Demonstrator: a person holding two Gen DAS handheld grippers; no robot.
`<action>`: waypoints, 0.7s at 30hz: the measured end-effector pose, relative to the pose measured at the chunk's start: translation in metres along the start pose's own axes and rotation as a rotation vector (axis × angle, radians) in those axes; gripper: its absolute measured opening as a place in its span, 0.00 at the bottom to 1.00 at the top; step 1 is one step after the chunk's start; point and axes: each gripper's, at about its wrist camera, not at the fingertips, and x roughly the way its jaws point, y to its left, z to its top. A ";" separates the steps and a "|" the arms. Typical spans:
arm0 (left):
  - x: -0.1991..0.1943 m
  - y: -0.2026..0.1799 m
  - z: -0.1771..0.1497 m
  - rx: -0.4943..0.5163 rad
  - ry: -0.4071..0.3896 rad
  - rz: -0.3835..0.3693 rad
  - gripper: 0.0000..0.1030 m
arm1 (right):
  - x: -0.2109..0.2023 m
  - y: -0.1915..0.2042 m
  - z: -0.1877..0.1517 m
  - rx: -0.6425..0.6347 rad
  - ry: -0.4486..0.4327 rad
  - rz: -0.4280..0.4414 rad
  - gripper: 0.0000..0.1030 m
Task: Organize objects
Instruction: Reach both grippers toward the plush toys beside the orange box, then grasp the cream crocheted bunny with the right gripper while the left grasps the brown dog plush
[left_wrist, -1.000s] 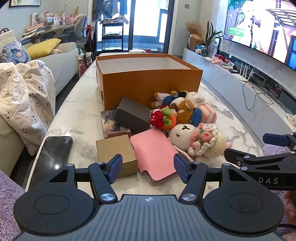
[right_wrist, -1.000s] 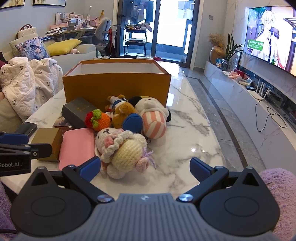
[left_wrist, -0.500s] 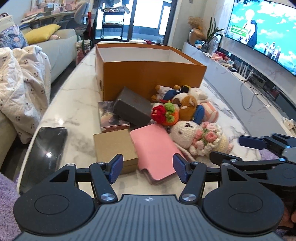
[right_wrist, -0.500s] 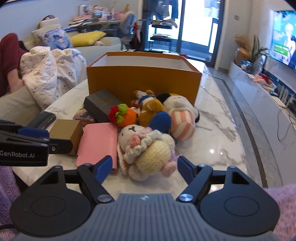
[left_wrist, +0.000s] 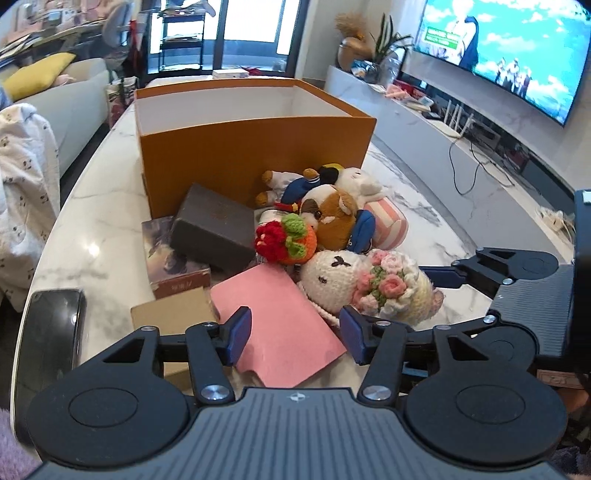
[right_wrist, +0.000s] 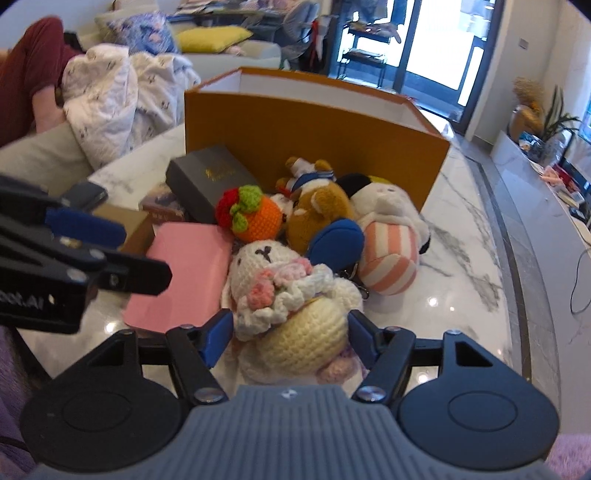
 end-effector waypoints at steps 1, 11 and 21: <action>0.002 -0.001 0.001 0.005 0.005 0.001 0.59 | 0.002 -0.002 0.000 0.005 -0.001 0.009 0.68; 0.015 -0.015 0.023 0.012 0.013 -0.062 0.59 | -0.015 -0.032 -0.012 0.114 0.043 0.044 0.59; 0.056 -0.030 0.062 -0.064 0.027 -0.045 0.66 | -0.017 -0.102 -0.026 0.377 0.060 -0.230 0.60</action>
